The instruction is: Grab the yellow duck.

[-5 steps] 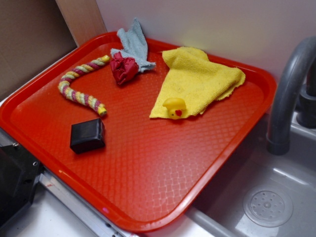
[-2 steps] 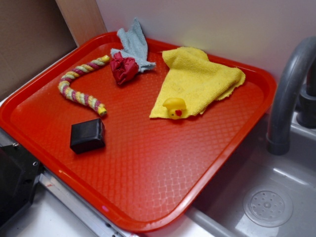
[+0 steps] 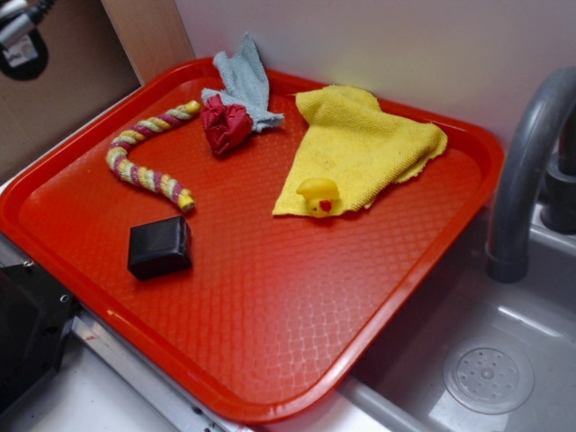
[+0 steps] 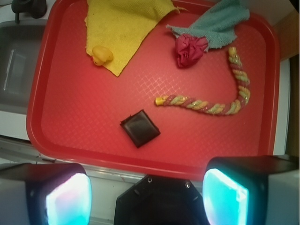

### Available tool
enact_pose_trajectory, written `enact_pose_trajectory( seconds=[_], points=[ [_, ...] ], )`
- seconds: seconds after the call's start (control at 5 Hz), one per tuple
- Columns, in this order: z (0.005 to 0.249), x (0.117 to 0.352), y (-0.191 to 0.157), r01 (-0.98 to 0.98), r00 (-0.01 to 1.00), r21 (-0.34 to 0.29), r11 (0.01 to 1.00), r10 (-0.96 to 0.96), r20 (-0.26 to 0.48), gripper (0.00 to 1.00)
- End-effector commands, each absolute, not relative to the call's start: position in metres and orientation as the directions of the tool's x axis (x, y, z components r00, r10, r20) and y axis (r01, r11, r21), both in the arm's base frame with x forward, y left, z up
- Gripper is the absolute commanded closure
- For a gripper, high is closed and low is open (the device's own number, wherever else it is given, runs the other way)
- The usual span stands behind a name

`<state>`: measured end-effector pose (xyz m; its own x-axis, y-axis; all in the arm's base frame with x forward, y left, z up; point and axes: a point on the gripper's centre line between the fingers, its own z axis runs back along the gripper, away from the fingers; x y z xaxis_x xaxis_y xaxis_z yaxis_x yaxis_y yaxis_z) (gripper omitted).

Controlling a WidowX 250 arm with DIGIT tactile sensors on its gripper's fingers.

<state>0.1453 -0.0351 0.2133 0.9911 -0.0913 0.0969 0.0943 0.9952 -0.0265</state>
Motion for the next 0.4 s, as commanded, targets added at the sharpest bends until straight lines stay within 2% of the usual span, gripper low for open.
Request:
enact_pose_trajectory(
  seconds=[0.0,0.2],
  points=[
    [0.190,0.174,-0.065,0.372,0.918,-0.039,0.928,-0.361,0.161,0.00],
    [0.169,0.193,-0.079,0.454,0.883,-0.061,0.889,-0.440,0.163,0.00]
  ],
)
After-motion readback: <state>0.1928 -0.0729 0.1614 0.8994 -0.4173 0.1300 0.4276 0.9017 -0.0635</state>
